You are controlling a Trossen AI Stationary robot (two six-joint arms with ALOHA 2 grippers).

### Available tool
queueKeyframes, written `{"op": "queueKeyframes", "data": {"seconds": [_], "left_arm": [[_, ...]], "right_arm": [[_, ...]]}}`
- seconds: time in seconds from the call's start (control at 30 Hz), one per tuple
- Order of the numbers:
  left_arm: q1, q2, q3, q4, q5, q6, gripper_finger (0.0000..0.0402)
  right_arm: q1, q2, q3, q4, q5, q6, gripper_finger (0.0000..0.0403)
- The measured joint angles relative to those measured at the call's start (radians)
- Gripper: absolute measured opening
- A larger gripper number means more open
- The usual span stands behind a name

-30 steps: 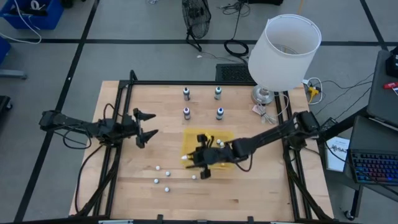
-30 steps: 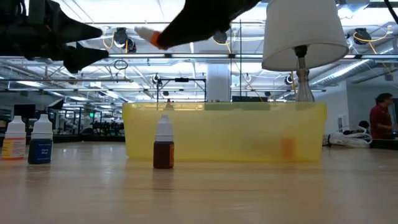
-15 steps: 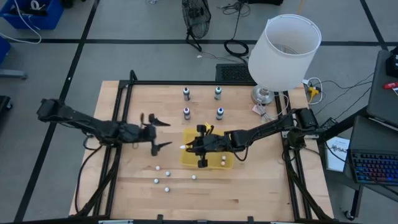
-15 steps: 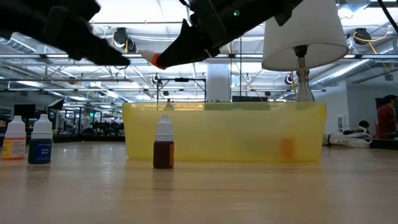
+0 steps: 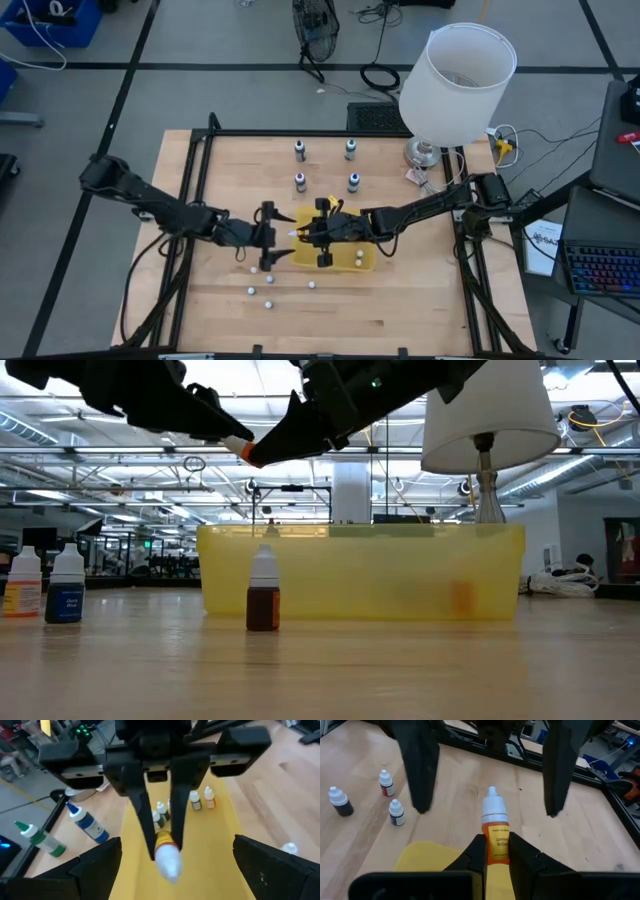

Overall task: Pick & Place food coloring
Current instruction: Put the small yellow food coloring bottle into the yellow container

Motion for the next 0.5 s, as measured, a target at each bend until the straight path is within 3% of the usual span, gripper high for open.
{"op": "queueKeyframes", "data": {"seconds": [0.23,0.5], "left_arm": [[0.002,0.016,0.006,-0.003,-0.040,0.037,0.0368],[0.003,0.016,0.006,-0.004,-0.034,0.029,0.0260]], "right_arm": [[0.000,0.000,0.000,0.000,-0.001,-0.008,0.0039],[0.000,0.000,0.000,0.000,-0.002,-0.008,0.0039]]}}
